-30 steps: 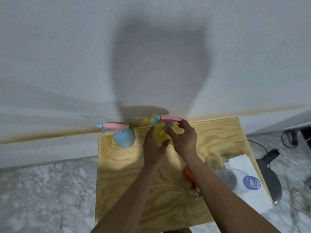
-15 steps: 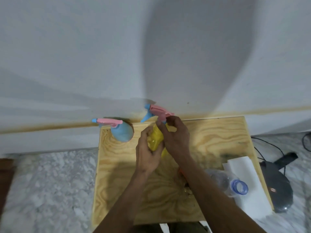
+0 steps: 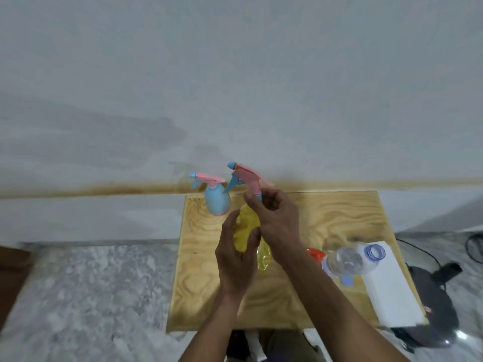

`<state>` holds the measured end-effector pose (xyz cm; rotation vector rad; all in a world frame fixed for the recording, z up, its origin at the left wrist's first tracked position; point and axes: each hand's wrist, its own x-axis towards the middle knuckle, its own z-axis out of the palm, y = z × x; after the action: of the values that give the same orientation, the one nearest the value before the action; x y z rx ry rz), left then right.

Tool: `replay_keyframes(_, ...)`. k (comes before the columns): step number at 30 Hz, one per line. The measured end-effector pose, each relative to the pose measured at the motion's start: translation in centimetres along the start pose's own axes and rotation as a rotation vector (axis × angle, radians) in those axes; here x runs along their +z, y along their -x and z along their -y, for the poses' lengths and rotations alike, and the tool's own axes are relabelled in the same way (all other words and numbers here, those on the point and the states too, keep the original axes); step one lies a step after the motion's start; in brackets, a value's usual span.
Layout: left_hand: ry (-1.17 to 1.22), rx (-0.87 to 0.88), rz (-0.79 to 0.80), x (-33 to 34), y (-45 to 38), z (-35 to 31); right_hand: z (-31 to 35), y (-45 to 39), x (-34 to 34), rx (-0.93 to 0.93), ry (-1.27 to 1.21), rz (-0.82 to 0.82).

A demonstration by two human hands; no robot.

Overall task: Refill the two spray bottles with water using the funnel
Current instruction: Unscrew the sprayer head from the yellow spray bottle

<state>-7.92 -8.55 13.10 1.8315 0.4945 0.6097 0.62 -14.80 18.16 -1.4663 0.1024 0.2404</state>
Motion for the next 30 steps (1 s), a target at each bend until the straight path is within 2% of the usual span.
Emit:
replay_keyframes(5, 0.083, 0.012, -0.005, -4.2, 2.5, -0.1, -0.5, 3.9, 0.7, -0.013, 0.078, 0.093)
replay_keyframes(9, 0.126, -0.058, 0.02, -6.2, 4.0, -0.1, -0.4, 6.6, 0.7, -0.008, 0.055, 0.175)
replay_keyframes(15, 0.17, -0.06, 0.021, -8.0, 5.3, -0.1, -0.8, 9.0, 1.3, -0.042, -0.058, 0.119)
replay_keyframes(18, 0.172, -0.054, 0.011, -8.3, 5.6, -0.3, -0.7, 10.0, 1.7, -0.045, -0.053, 0.153)
replay_keyframes(22, 0.192, -0.062, -0.002, -8.5, 5.6, -0.6, -1.0, 10.6, 2.1, -0.105, -0.017, 0.085)
replay_keyframes(30, 0.27, -0.064, -0.007, -7.9, 5.9, -0.7, -0.7, 11.0, 1.4, -0.146, 0.014, 0.066)
